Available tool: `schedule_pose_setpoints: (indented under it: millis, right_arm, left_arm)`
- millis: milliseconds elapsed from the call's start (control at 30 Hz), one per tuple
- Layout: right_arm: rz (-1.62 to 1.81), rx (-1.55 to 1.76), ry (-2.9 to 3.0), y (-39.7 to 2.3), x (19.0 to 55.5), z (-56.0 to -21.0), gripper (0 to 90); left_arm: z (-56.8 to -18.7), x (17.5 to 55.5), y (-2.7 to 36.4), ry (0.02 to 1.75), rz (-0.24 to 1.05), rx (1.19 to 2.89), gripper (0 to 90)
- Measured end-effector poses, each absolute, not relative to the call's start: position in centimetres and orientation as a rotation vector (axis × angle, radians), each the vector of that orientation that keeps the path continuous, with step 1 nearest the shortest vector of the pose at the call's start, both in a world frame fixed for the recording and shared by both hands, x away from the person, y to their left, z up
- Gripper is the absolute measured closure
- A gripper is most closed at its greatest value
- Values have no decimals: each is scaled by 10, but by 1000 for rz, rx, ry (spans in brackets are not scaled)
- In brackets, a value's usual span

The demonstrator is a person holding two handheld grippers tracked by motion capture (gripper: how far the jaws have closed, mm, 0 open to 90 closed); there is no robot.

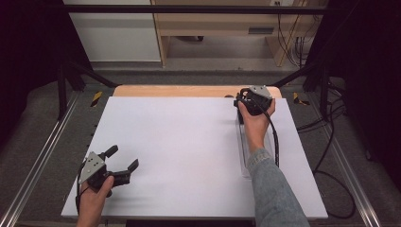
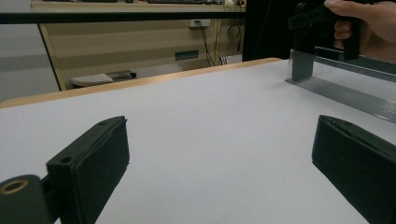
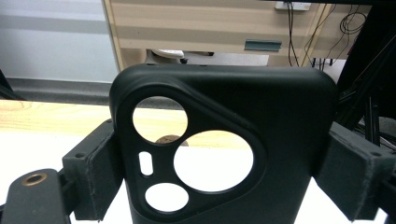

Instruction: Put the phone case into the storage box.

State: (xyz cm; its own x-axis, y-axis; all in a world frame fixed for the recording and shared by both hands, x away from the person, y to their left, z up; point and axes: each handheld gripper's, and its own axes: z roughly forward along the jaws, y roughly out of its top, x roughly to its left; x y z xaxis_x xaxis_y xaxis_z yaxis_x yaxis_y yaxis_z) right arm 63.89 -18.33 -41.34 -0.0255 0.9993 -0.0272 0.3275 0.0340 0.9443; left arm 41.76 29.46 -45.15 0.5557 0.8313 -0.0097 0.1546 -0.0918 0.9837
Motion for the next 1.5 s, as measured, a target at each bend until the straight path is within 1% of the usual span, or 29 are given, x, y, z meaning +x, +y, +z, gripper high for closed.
schedule_pose_setpoints:
  millis: [167, 633, 1500]
  right_arm:
    - [1015, 1414, 1487, -183, 639, -413, 118]
    - [1018, 1427, 1504, -184, 639, -414, 54]
    - [1009, 1402, 1499, -186, 636, -409, 41]
  left_arm:
    - [-451, 417, 295, 857, 703, 1588, 42]
    - [-451, 417, 295, 856, 703, 1588, 42]
    - [-451, 417, 295, 856, 712, 1587, 39]
